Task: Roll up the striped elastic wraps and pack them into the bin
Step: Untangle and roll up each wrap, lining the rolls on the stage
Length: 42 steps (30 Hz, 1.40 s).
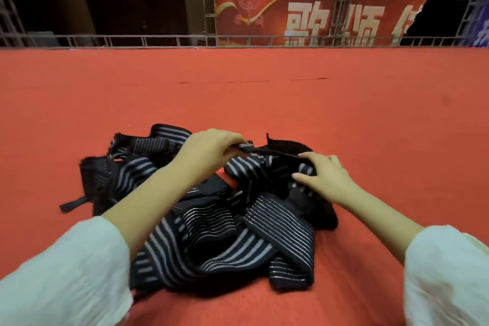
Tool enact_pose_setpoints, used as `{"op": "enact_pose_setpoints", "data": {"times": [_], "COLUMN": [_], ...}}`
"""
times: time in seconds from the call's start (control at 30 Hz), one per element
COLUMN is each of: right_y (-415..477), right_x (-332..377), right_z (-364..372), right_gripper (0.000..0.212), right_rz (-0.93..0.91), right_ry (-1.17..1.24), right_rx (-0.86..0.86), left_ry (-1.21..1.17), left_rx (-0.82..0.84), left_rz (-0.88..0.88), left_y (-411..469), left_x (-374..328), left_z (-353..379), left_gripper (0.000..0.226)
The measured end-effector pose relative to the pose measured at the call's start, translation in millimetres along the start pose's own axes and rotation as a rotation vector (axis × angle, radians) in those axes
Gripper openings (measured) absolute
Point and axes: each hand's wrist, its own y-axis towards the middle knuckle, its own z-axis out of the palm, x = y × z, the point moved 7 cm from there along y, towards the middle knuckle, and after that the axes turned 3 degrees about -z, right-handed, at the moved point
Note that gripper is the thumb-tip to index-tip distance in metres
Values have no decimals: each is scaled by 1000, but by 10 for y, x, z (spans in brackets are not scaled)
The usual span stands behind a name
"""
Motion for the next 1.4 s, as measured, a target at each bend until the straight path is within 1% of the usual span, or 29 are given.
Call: {"op": "enact_pose_setpoints", "data": {"times": [0.07,0.1,0.17,0.27,0.4,0.47,0.5,0.53,0.57,0.6,0.63,0.67,0.7,0.73,0.8,0.83,0.9,0.97,1.03,1.1,1.13,1.17,1.2,1.23,1.27,1.33,1.37,1.4], "right_y": [-28,-42,-60,-124,-341,-445,-497,-541,-577,-606,-630,-647,-658,-666,-687,-693,-689,-664,-600,-549,-529,-507,-490,-473,-456,-428,-412,-398], "right_x": [164,266,470,697,890,988,1038,1070,1083,1069,1048,1017,985,957,933,928,885,791,671,489,400,306,249,230,242,312,353,381], "right_z": [17,21,30,71,176,256,277,288,287,282,274,262,246,232,202,195,178,146,15,-133,-163,-139,-74,10,75,112,95,73], "right_gripper": [55,59,71,88,91,91,88,85,80,76,71,68,64,61,56,53,48,44,43,49,59,69,76,73,61,33,25,22], "right_rz": [-30,-56,-117,-172,-214,-247,-260,-267,-268,-259,-256,-253,-254,-257,-265,-271,-271,-242,-223,-155,-89,-8,57,91,88,60,48,43], "right_ry": [59,74,82,104,72,73,88,94,91,89,96,112,127,141,157,168,202,214,170,157,196,275,367,423,429,365,345,328], "right_rx": [15,13,26,134,274,317,327,330,327,326,329,331,328,321,311,307,285,219,32,-147,-169,-140,-84,-35,-16,-57,-88,-105], "left_ry": [39,43,37,23,43,62,46,16,-22,-85,-158,-239,-305,-357,-387,-380,-368,-347,-358,-363,-335,-295,-255,-230,-224,-221,-214,-207], "left_rx": [9,6,-12,-19,11,79,159,262,356,405,412,386,343,298,215,188,183,197,201,208,220,238,261,286,315,342,329,309], "left_rz": [44,56,62,44,85,71,21,-31,-78,-106,-129,-144,-149,-139,-110,-96,-76,-70,-69,-63,-60,-55,-53,-49,-45,-7,22,45], "left_y": [-154,-233,-398,-723,-1208,-1383,-1448,-1512,-1566,-1593,-1584,-1535,-1453,-1343,-1080,-946,-732,-588,-512,-477,-479,-476,-476,-485,-501,-550,-568,-577], "left_x": [77,134,328,670,991,1091,1115,1132,1122,1062,978,863,732,582,279,130,-139,-327,-421,-448,-430,-408,-370,-334,-301,-267,-255,-230], "left_z": [-171,-266,-429,-623,-598,-431,-334,-222,-132,-87,-77,-98,-119,-131,-96,-40,137,337,488,575,591,618,648,674,698,691,657,608], "left_gripper": [24,24,22,22,25,26,30,43,63,84,96,98,93,83,60,53,51,52,50,47,48,50,54,57,57,49,44,39]}}
